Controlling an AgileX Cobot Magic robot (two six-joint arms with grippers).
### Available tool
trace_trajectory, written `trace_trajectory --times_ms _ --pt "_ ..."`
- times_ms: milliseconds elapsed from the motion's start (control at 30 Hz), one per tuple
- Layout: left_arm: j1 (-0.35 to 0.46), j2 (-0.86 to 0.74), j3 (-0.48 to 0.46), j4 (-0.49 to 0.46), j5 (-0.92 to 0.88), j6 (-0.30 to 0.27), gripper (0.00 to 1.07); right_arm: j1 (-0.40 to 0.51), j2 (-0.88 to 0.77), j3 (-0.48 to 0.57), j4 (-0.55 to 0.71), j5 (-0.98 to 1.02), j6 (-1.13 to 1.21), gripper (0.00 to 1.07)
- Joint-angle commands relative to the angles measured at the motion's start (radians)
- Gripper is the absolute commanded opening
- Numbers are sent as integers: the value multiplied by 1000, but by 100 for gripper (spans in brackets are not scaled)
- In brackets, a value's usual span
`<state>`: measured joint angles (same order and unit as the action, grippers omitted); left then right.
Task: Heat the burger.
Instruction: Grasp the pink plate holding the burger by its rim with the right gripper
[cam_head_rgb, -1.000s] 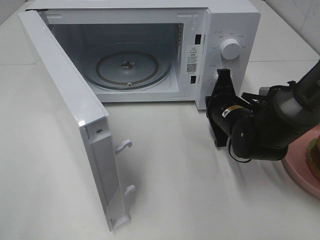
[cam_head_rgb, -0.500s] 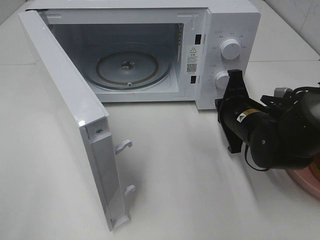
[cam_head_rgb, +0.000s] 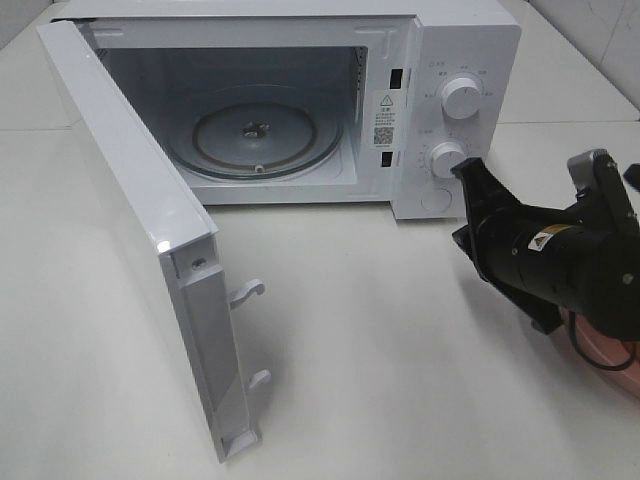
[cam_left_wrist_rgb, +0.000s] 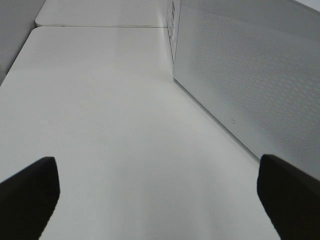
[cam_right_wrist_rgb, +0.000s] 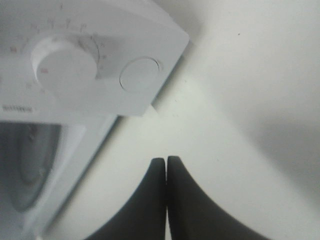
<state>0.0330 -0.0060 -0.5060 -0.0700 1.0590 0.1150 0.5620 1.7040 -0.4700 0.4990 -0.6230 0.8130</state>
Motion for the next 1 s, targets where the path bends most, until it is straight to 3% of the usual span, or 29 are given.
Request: trace_trajectory --times_ms 33,67,233,367,433,467,533,567,600,633,667,700,733,767,800,833,867,1000 --pt "2 -19 1 -4 -13 -4 101 0 -115 2 82 205 -421 0" --pt "2 -19 1 -4 -13 -4 101 0 -166 2 118 307 -616 0" --pt "2 -19 1 -4 -13 -4 101 -15 -261 -9 141 547 -963 0" --pt "2 -19 1 -4 -13 -4 101 -51 -272 -52 87 775 -1033 0" --pt "2 -19 1 -4 -13 -4 101 -106 -272 -130 -45 986 -997 4" --pt "2 -19 1 -4 -13 -4 101 -106 -272 -130 -45 986 -997 4" --pt "2 -19 1 -4 -13 -4 101 -154 -272 -217 -217 1142 -835 17" --pt "2 -19 1 -4 -13 -4 101 -154 -272 -217 -217 1142 -835 17" --pt "2 -19 1 -4 -13 -4 101 -178 -272 -263 -328 1210 -717 32" --pt "2 -19 1 -4 -13 -4 101 -178 -272 -263 -328 1210 -717 32" --pt "2 -19 1 -4 -13 -4 101 -185 -271 -283 -375 1238 -670 53" --pt "2 -19 1 -4 -13 -4 101 -197 -263 -314 -446 1285 -576 63" --pt "2 -19 1 -4 -13 -4 101 -197 -263 -314 -446 1285 -576 63" --pt "2 -19 1 -4 -13 -4 101 -201 -246 -336 -511 1335 -545 85" --pt "2 -19 1 -4 -13 -4 101 -201 -237 -341 -537 1350 -547 94" --pt "2 -19 1 -4 -13 -4 101 -201 -237 -341 -537 1350 -547 94" --pt "2 -19 1 -4 -13 -4 101 -201 -217 -345 -551 1351 -560 101" --pt "2 -19 1 -4 -13 -4 101 -221 -159 -345 -547 1323 -592 99"
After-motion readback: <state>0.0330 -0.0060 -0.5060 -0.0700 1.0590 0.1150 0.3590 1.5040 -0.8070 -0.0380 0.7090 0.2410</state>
